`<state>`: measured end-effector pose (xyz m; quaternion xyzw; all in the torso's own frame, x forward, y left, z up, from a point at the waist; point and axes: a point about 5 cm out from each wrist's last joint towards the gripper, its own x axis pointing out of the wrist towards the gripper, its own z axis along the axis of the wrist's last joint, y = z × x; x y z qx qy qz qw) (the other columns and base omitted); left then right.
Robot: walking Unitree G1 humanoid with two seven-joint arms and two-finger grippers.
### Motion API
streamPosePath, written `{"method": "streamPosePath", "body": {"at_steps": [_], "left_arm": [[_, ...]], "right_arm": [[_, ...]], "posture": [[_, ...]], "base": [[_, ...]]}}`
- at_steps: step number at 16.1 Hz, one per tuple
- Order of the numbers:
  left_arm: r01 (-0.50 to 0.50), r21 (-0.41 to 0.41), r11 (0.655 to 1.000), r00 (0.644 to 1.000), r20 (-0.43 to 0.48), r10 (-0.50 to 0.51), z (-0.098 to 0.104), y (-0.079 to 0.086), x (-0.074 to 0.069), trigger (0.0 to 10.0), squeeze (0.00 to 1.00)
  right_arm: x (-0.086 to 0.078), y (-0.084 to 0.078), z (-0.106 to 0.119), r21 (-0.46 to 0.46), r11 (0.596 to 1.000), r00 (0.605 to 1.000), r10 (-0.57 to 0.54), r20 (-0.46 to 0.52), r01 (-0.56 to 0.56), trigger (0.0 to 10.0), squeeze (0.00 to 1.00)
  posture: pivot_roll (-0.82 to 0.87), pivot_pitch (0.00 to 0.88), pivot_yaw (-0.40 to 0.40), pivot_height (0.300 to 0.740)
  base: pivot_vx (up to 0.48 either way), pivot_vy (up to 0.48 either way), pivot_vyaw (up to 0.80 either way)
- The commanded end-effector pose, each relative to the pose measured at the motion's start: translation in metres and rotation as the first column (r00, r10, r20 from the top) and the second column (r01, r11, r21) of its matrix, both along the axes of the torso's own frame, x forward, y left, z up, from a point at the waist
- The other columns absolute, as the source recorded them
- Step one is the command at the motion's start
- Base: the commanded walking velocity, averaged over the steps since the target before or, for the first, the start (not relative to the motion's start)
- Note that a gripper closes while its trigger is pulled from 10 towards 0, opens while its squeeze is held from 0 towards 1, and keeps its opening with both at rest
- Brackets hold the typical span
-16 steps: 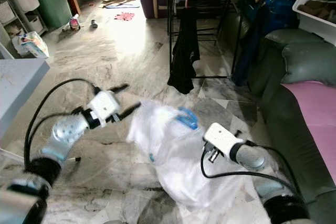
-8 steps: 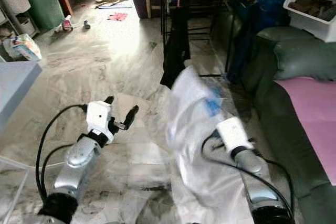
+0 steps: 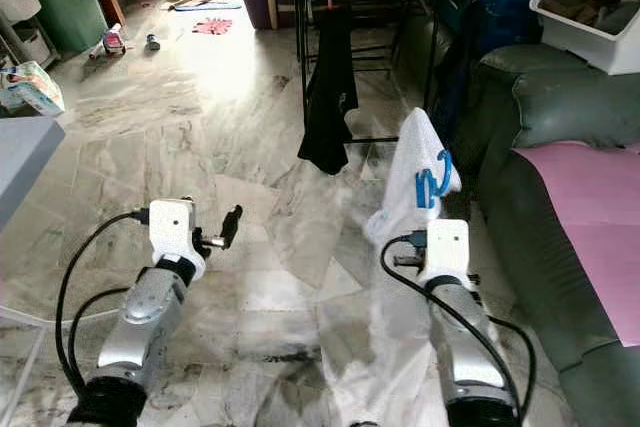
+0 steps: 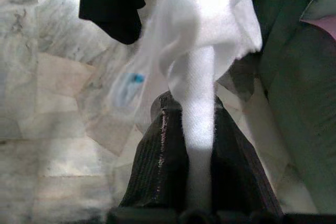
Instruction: Hang hanger
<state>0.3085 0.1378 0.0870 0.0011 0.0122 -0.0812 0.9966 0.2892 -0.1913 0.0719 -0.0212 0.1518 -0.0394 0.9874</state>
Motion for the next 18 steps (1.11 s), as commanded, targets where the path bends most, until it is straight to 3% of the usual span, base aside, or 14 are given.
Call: {"method": "streamPosePath", "body": {"at_steps": [1, 4, 7, 14, 18], "left_arm": [[-0.007, -0.005, 1.000, 1.000, 0.001, 0.007, 0.006, -0.001, 0.006, 10.0, 0.00], [0.008, -0.013, 1.000, 1.000, 0.015, -0.008, 0.011, -0.010, 0.011, 10.0, 0.00], [0.009, -0.012, 1.000, 1.000, 0.018, -0.009, 0.013, -0.012, 0.013, 10.0, 0.00], [-0.048, 0.011, 0.999, 0.999, 0.005, 0.048, 0.006, 0.007, 0.007, 10.0, 0.00], [-0.013, 0.079, 0.997, 0.999, -0.032, 0.015, 0.001, 0.029, -0.008, 10.0, 0.00]], "right_arm": [[0.002, 0.006, 0.013, -0.001, 1.000, 0.998, -0.018, 0.053, 0.018, 10.0, 0.00], [-0.005, 0.009, 0.006, 0.005, 0.999, 0.998, 0.034, 0.045, -0.034, 10.0, 0.00], [-0.007, 0.012, 0.005, 0.089, 0.995, 0.999, 0.031, 0.034, -0.034, 10.0, 0.00], [-0.006, 0.010, 0.005, 0.095, 0.995, 0.999, 0.037, 0.040, -0.041, 10.0, 0.00], [-0.013, 0.012, -0.002, 0.091, 0.994, 0.998, 0.062, 0.015, -0.063, 10.0, 0.00]], "posture": [[-0.06, 0.064, -0.006, 0.740], [-0.06, 0.067, -0.011, 0.740], [-0.06, 0.064, -0.010, 0.740], [-0.04, 0.026, -0.014, 0.740], [-0.02, 0.000, -0.032, 0.740]], "base": [[0.000, 0.000, 0.00], [0.000, 0.000, 0.00], [0.000, 0.000, 0.00], [0.331, 0.000, 0.00], [0.332, 0.000, 0.00]]}}
